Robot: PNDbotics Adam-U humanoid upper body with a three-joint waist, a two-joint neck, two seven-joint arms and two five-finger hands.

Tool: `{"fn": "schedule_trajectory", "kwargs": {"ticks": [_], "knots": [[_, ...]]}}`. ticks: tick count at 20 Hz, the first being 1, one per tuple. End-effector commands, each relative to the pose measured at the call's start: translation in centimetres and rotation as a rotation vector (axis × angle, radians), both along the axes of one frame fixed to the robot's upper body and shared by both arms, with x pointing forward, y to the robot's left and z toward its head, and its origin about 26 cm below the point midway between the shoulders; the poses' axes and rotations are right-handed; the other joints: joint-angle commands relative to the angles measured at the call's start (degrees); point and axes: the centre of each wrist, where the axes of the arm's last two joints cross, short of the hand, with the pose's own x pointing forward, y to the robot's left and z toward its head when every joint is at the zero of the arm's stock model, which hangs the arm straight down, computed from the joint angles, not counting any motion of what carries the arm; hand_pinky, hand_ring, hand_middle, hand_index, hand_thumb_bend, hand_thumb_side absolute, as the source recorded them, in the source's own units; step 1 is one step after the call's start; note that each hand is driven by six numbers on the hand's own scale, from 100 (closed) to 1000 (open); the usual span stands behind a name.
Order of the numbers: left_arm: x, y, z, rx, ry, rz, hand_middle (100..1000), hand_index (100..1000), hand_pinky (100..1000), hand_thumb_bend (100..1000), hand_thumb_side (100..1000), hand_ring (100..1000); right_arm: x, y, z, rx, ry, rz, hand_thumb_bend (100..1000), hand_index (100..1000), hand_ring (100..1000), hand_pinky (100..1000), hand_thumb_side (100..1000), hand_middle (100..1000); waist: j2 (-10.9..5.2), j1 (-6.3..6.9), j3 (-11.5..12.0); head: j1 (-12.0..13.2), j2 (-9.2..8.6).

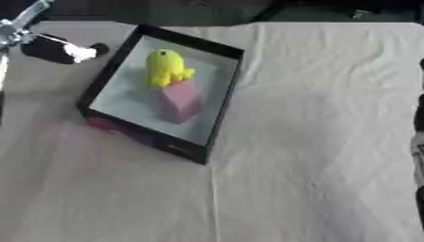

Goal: Pick up objects on the table and place them in the box.

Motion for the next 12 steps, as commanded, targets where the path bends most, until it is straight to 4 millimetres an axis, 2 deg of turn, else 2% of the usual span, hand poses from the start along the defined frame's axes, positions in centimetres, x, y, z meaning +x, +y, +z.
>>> {"fn": "schedule_trajectory", "kwargs": {"ticks": [1, 7, 12], "knots": [[-2.3, 3.3, 2.3, -0.062, -0.119, 0.07, 740, 849, 805, 404, 432, 708, -0.6, -0.2, 1.5, -0.048, -0.048, -0.006, 241, 880, 946, 1000, 417, 965, -1.5, -0.14, 0.41, -1.23, -0.09], [-5.6, 8.7, 1.7, -0.173, -0.18, 0.215, 730, 835, 798, 369, 433, 695, -1.0, 0.2, 1.9, -0.066, -0.065, -0.001, 239, 879, 946, 1000, 415, 964, -0.96, -0.54, 1.37, -2.1, -0.53], [-7.6, 12.7, -0.3, -0.312, -0.184, 0.347, 720, 827, 784, 335, 451, 682, -1.3, 0.4, 2.0, -0.081, -0.073, 0.002, 238, 879, 947, 1000, 414, 965, -0.45, -0.97, 1.83, -2.32, -0.43]]}}
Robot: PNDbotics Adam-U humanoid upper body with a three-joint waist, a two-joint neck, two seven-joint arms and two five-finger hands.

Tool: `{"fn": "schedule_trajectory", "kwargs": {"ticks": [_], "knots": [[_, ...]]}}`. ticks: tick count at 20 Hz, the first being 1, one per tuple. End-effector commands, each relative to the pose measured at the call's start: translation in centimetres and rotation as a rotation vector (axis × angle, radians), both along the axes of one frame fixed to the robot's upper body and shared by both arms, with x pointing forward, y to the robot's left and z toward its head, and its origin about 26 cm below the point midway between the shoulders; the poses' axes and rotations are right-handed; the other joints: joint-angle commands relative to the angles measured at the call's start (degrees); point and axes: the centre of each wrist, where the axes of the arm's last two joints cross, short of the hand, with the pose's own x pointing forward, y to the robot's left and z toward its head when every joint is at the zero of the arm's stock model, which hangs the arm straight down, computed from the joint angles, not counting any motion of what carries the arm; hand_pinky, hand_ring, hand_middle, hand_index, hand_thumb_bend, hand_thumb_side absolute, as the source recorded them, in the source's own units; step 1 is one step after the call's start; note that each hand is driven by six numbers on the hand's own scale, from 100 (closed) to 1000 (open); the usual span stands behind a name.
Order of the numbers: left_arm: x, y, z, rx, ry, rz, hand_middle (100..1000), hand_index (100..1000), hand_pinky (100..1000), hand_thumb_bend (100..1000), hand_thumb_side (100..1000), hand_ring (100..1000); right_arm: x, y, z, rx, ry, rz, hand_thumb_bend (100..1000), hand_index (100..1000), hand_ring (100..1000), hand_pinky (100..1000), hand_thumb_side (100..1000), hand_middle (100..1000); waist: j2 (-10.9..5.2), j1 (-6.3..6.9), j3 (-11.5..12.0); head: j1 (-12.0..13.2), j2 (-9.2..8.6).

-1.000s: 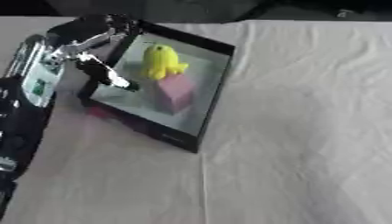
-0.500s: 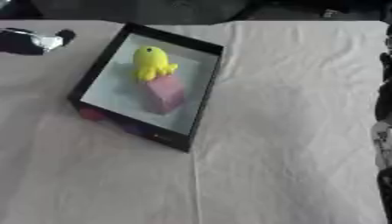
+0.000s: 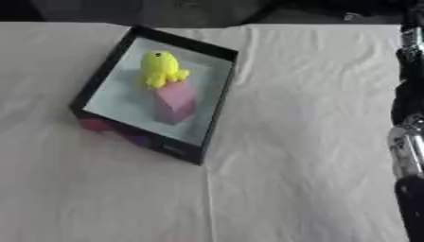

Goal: Pick up objects on the table and place them in the box.

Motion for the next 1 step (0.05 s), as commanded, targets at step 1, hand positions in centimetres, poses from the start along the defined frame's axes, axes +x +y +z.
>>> {"fn": "schedule_trajectory", "kwargs": {"ticks": [1], "knots": [[-1.95, 2.48, 0.94, -0.069, -0.074, 0.081, 719, 825, 781, 321, 464, 679, -0.45, 0.0, 1.32, -0.047, -0.039, 0.004, 238, 879, 947, 1000, 413, 965, -0.7, 0.05, 0.04, -0.1, -0.21]]}}
